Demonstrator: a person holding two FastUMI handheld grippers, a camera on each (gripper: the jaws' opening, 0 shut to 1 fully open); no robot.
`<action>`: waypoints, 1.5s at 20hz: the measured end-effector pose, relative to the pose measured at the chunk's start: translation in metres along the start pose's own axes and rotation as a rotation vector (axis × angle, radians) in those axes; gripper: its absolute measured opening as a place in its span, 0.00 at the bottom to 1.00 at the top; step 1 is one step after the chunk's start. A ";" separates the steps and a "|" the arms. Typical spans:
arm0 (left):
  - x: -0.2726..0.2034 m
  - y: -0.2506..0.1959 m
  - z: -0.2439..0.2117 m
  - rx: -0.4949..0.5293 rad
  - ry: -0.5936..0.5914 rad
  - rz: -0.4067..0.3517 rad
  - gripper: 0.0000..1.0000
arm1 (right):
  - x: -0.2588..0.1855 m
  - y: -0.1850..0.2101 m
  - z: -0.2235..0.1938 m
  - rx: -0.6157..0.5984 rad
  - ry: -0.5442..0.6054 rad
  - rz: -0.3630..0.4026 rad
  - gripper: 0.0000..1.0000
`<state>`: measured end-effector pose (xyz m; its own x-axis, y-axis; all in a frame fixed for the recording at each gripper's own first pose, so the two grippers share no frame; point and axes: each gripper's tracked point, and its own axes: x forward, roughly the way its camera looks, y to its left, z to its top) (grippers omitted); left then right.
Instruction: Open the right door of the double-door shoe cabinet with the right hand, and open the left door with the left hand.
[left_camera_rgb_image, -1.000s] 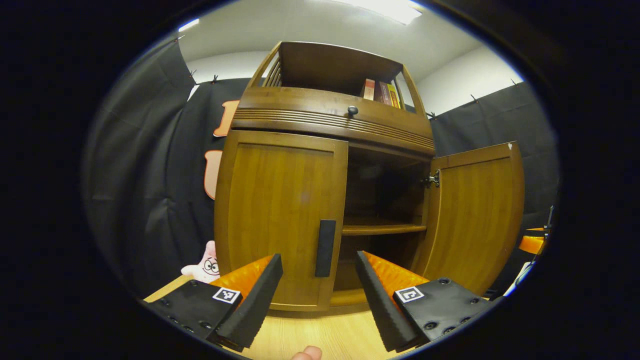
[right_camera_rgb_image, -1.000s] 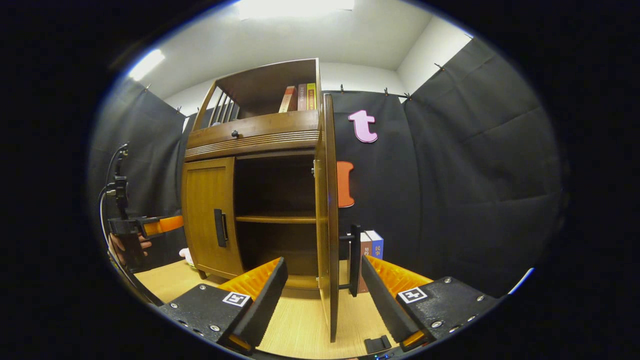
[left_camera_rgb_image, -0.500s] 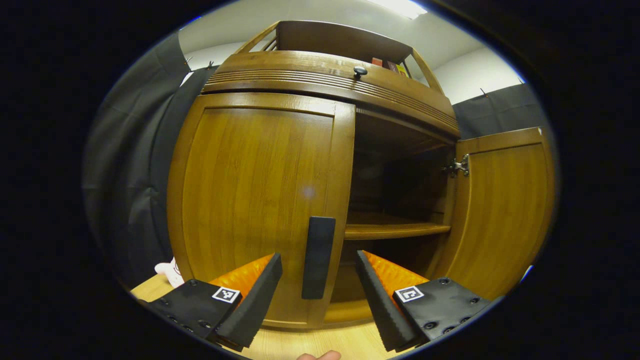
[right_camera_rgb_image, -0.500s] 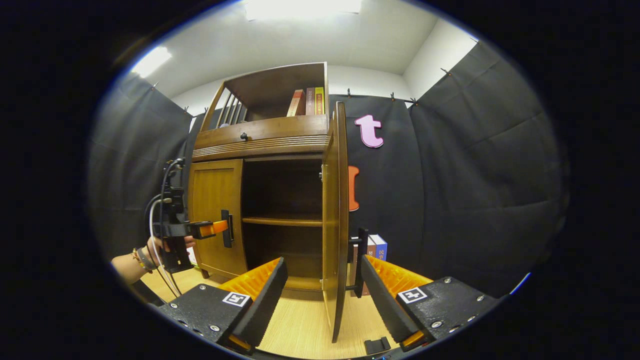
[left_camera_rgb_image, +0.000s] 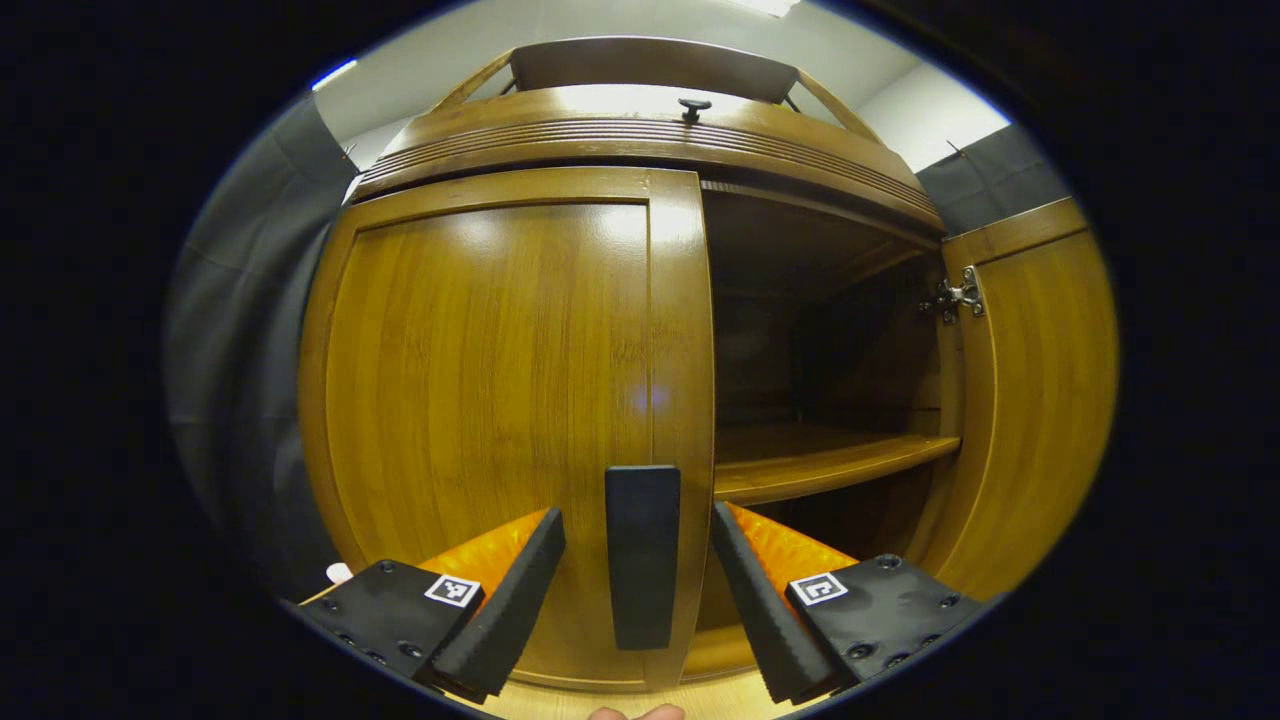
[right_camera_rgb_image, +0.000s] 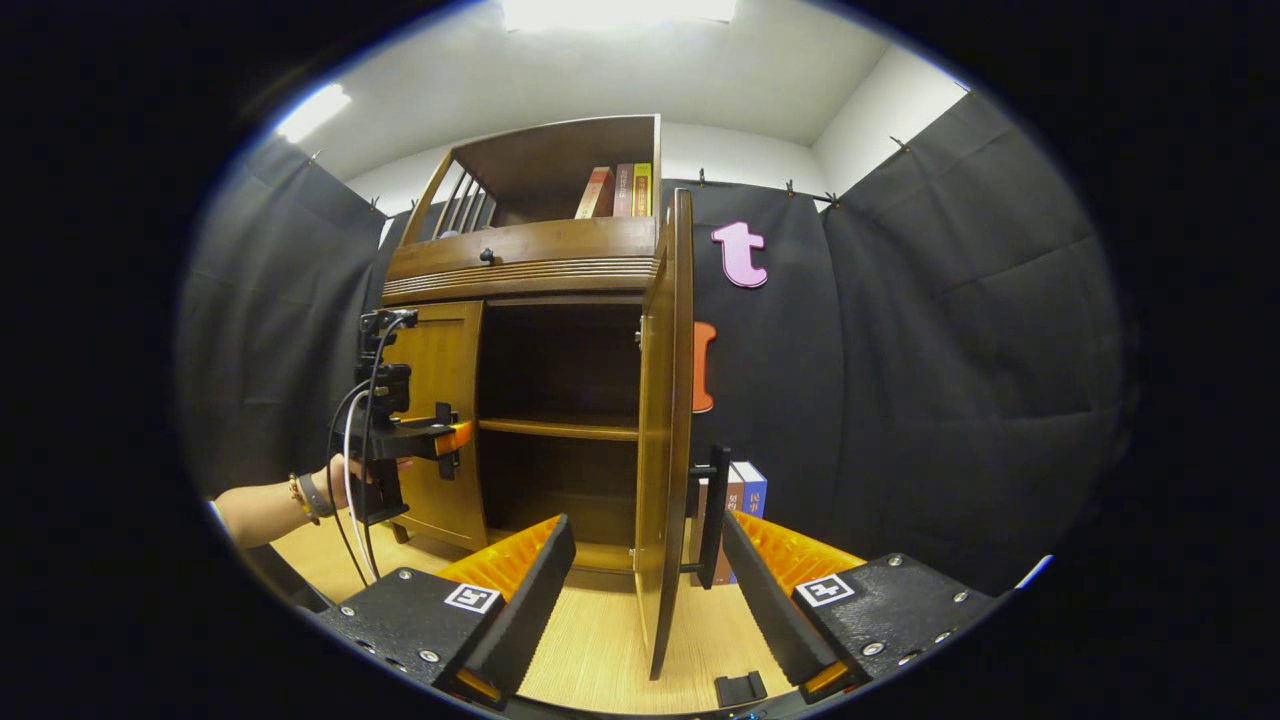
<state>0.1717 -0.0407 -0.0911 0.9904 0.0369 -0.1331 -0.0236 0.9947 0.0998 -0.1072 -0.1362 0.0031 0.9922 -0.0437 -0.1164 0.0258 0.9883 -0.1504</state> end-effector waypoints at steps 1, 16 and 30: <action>0.004 0.001 0.000 -0.003 0.008 0.004 0.96 | 0.000 -0.001 0.000 0.005 -0.001 0.002 0.92; 0.004 -0.003 -0.003 -0.072 0.047 -0.017 0.47 | -0.005 -0.005 0.001 0.038 -0.009 -0.007 0.92; -0.060 0.005 0.004 0.024 0.096 -0.017 0.28 | -0.005 0.000 0.003 0.041 -0.007 0.000 0.92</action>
<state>0.1131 -0.0381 -0.0786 0.9731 0.0301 -0.2284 -0.0024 0.9927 0.1205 -0.1114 -0.1358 0.0066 0.9931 -0.0427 -0.1097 0.0305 0.9934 -0.1102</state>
